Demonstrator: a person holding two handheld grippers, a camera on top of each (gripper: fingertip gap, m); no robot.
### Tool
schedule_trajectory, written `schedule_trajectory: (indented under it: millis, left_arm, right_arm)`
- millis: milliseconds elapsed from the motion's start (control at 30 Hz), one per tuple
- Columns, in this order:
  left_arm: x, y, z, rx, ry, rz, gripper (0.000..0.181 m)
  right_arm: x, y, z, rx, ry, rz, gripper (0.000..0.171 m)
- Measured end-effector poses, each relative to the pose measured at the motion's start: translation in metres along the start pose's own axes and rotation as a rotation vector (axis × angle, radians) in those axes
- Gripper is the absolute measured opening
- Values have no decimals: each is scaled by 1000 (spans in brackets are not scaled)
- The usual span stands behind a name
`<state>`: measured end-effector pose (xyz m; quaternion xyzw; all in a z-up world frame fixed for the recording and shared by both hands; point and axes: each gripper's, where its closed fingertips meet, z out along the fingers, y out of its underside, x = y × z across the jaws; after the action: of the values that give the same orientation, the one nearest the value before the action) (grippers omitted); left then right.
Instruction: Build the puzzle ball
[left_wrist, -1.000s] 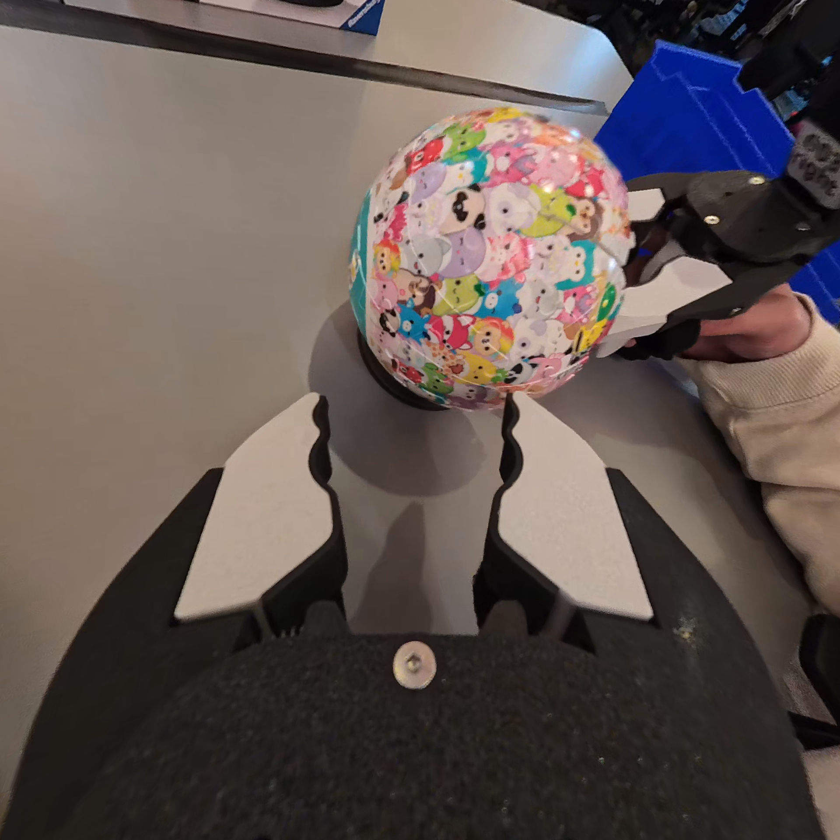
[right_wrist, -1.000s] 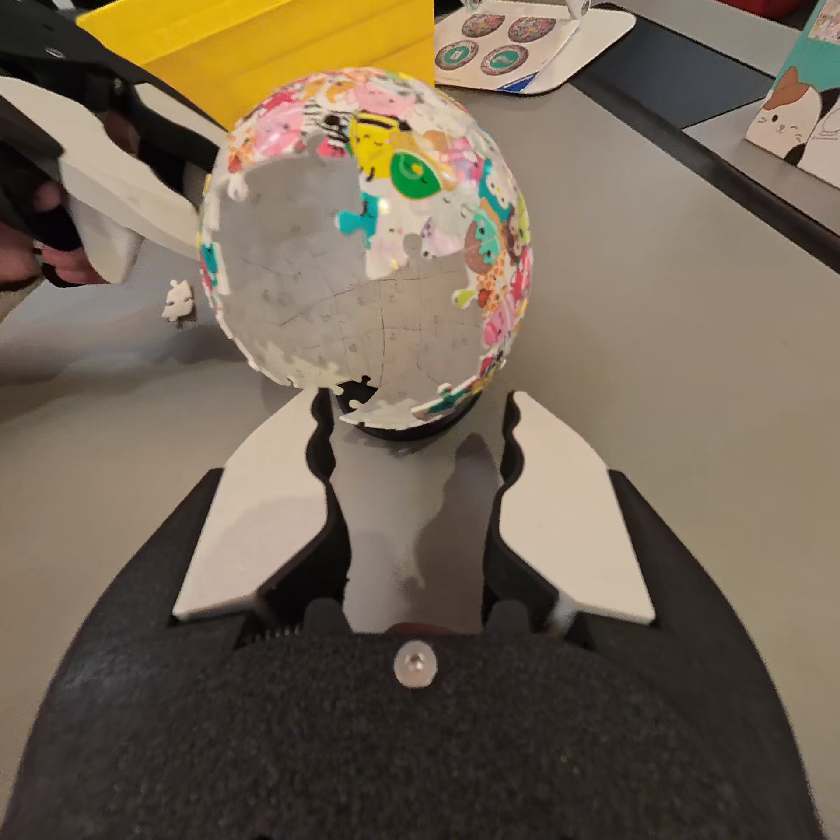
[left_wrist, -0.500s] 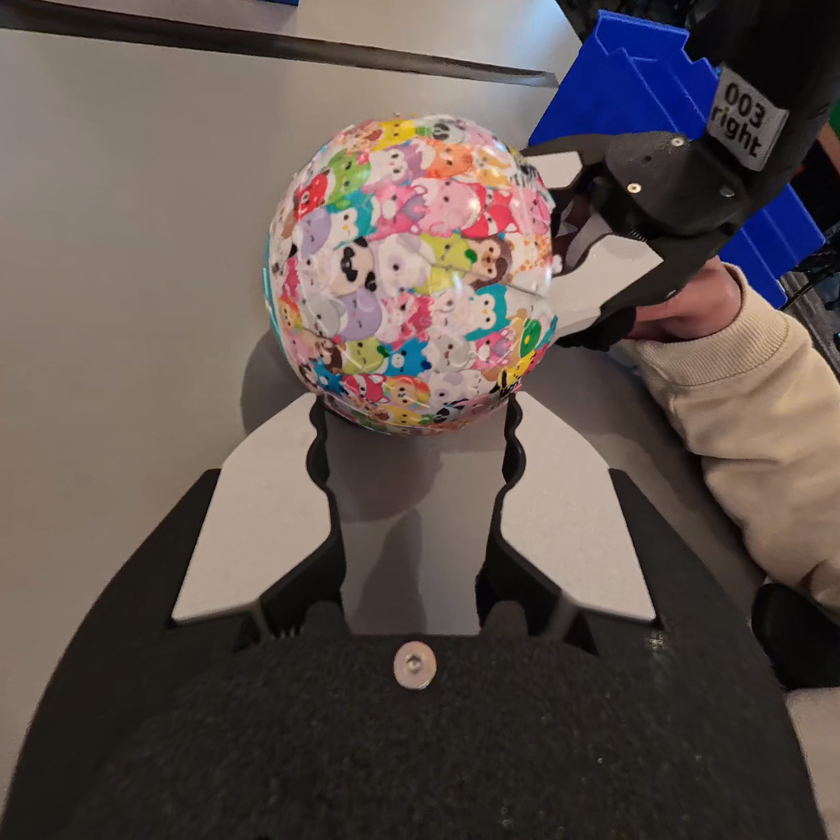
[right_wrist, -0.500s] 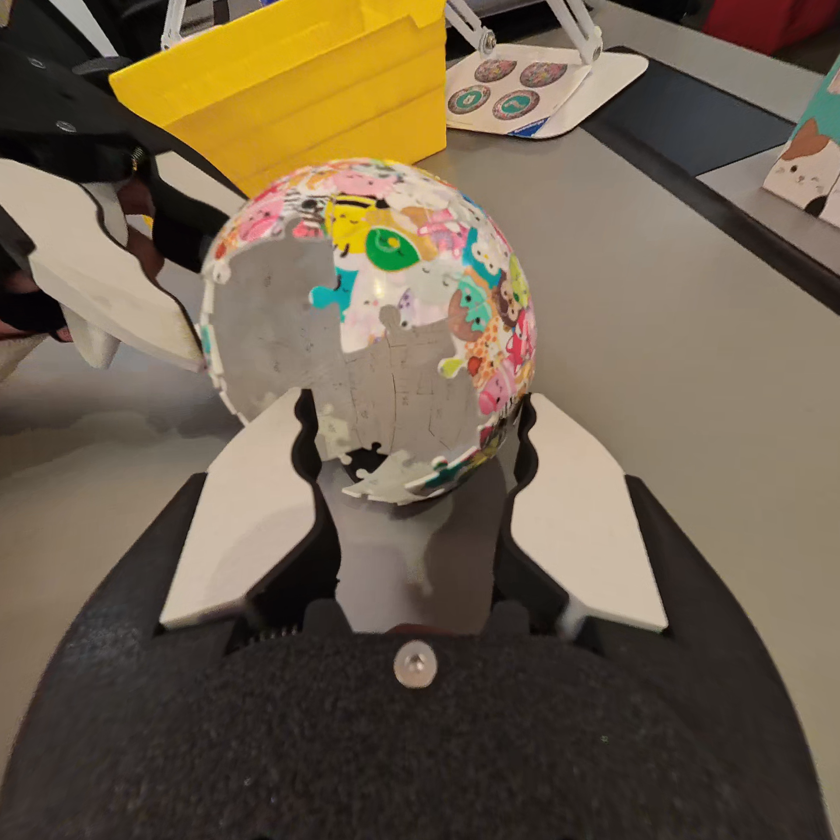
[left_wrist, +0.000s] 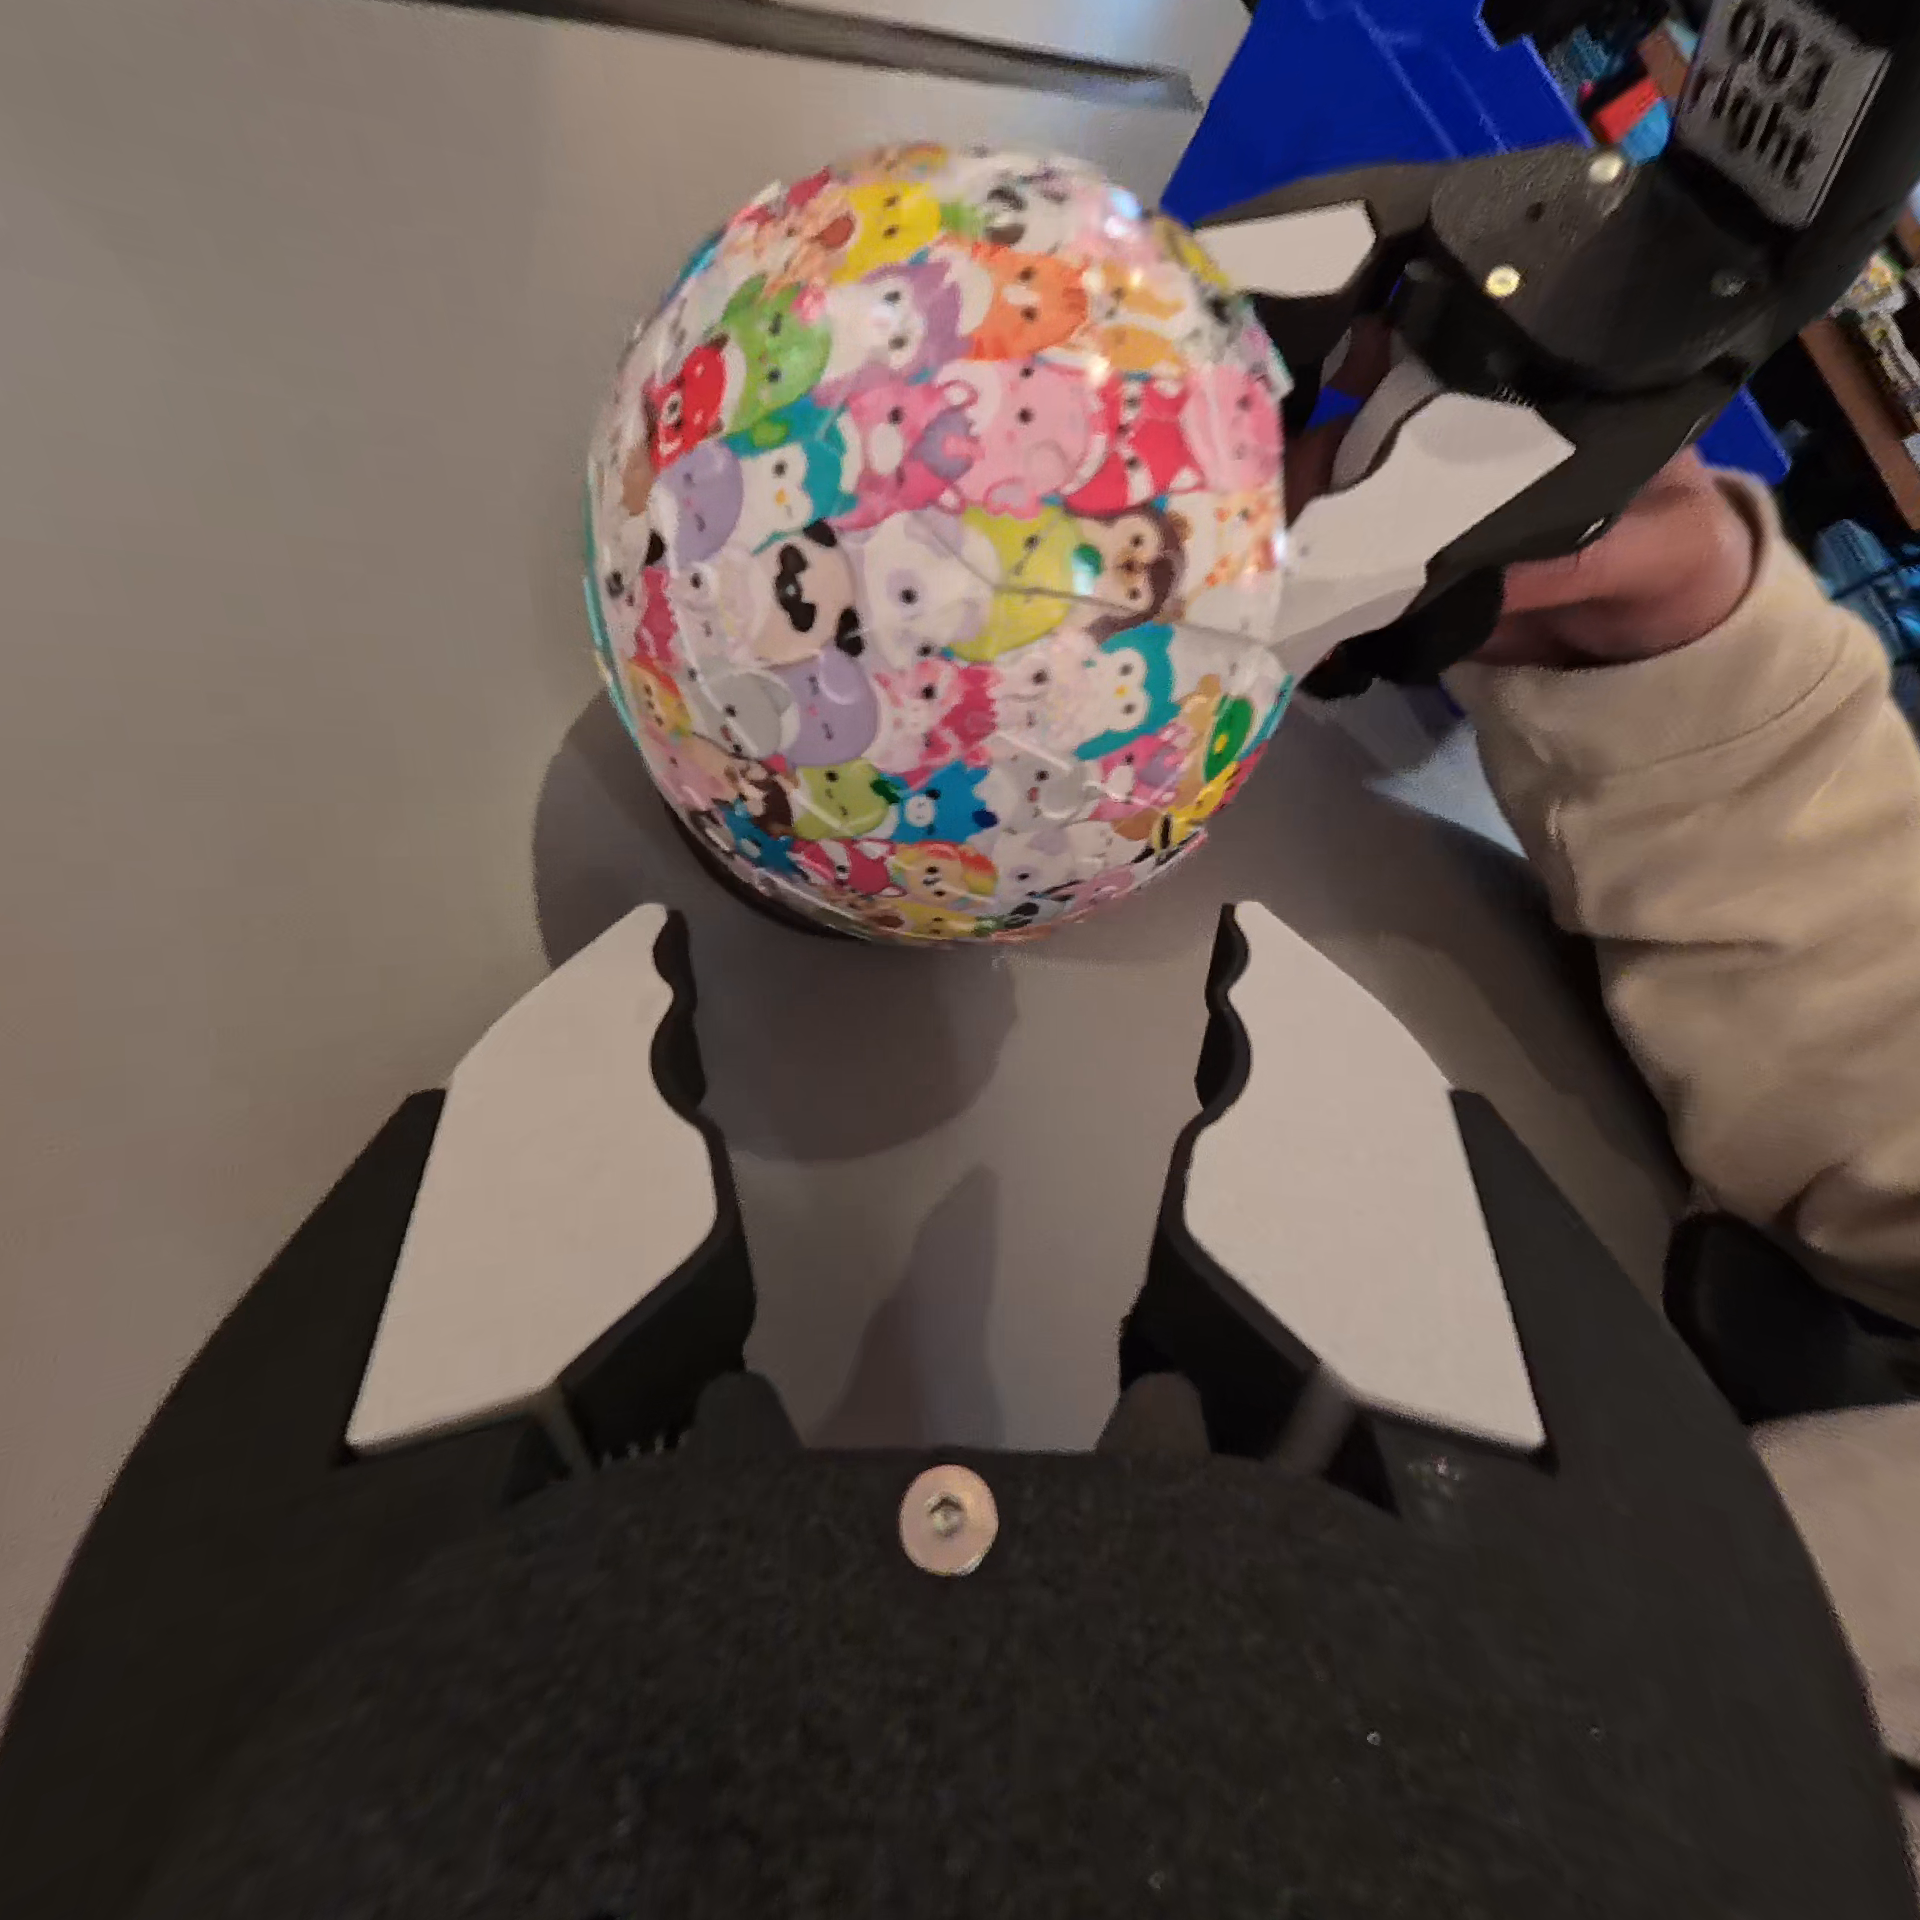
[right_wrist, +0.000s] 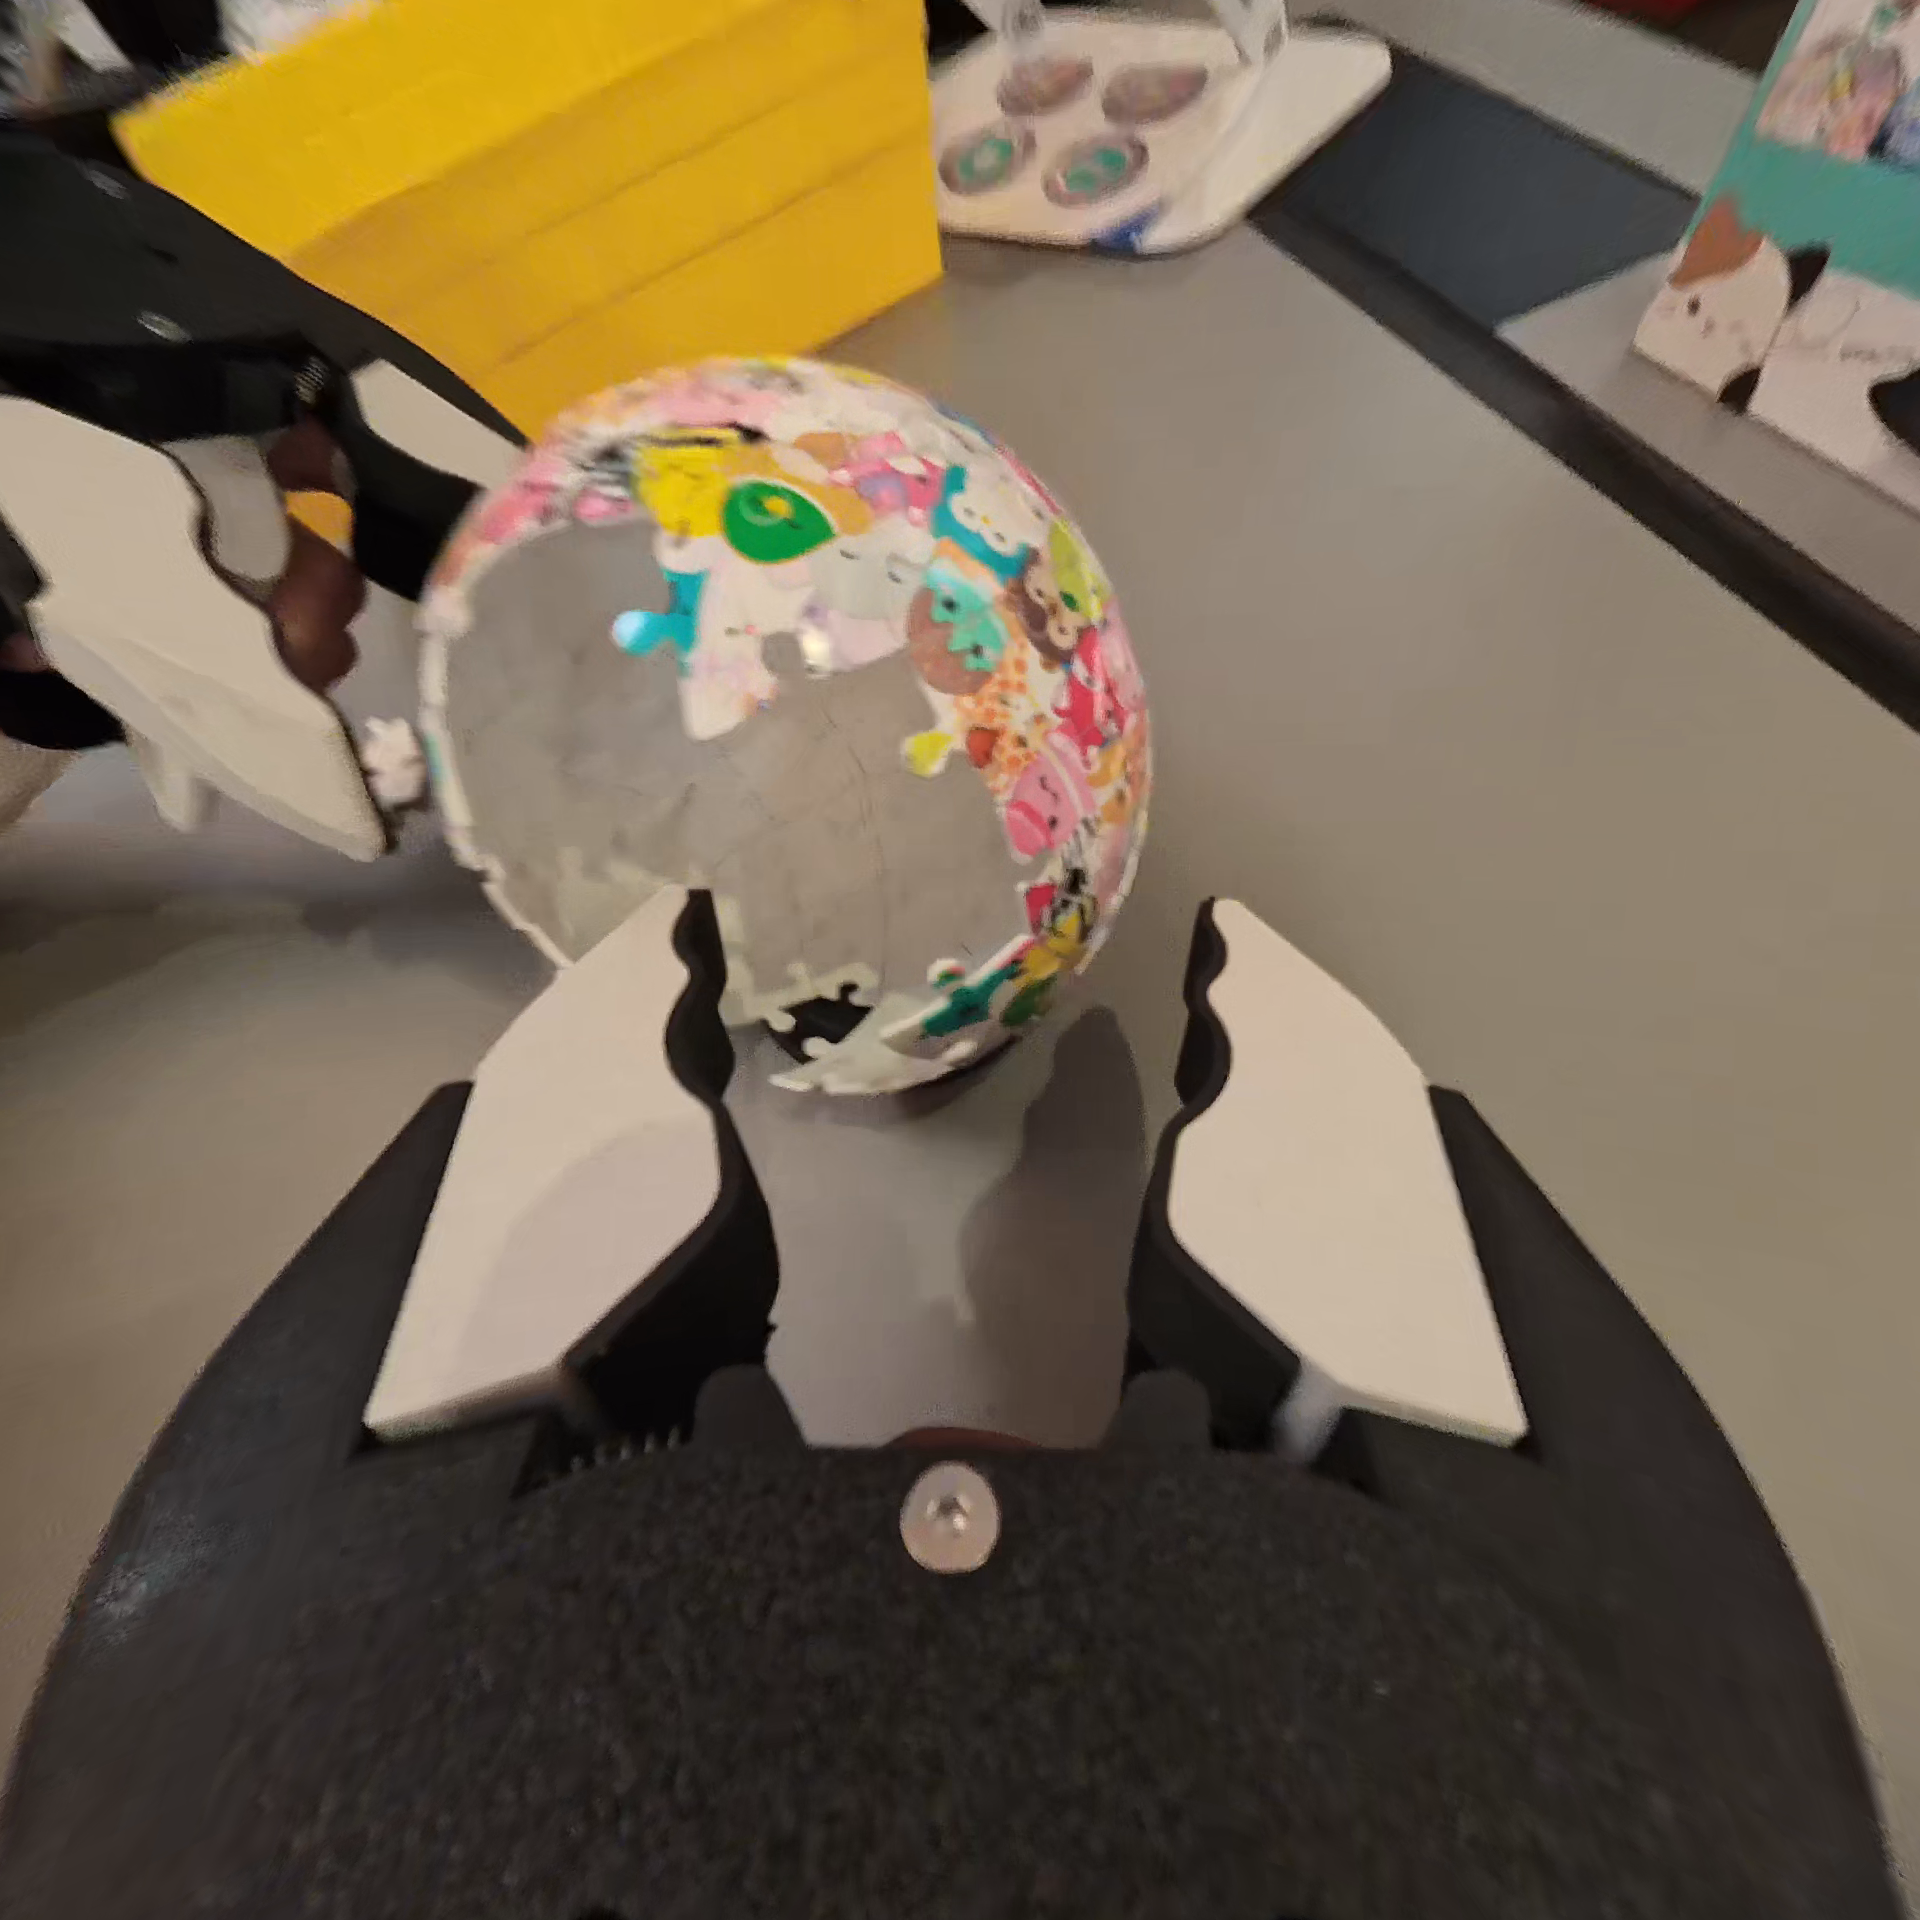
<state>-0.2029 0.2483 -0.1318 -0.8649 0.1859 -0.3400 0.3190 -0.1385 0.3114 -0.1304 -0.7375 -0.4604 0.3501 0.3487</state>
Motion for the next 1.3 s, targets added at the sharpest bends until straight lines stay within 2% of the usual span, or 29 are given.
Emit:
schedule_trajectory:
  millis: [67,133,233,400,767,967,1167,1300]
  left_arm:
    - [-3,5,6,-71,30,-6,104]
    - [-3,7,12,-118,50,7,104]
    - [3,5,20,-159,79,36,105]
    - [-3,2,25,-180,42,71,102]
    - [-13,-17,11,-62,-118,233,98]
    - [-20,-24,8,1,-198,314,98]
    - [-28,-21,10,6,-281,413,98]
    - [-25,-20,8,16,-304,461,95]
  right_arm:
    - [12,7,4,-98,53,0,83]
    - [15,11,8,-164,51,-1,81]
    - [9,8,15,-198,-8,28,77]
    - [6,1,22,-208,-18,8,71]
    - [-1,-22,29,-66,49,-139,86]
    - [1,-36,33,85,54,-171,87]
    - [6,-35,39,224,43,-150,80]
    - [5,-30,36,219,56,-156,79]
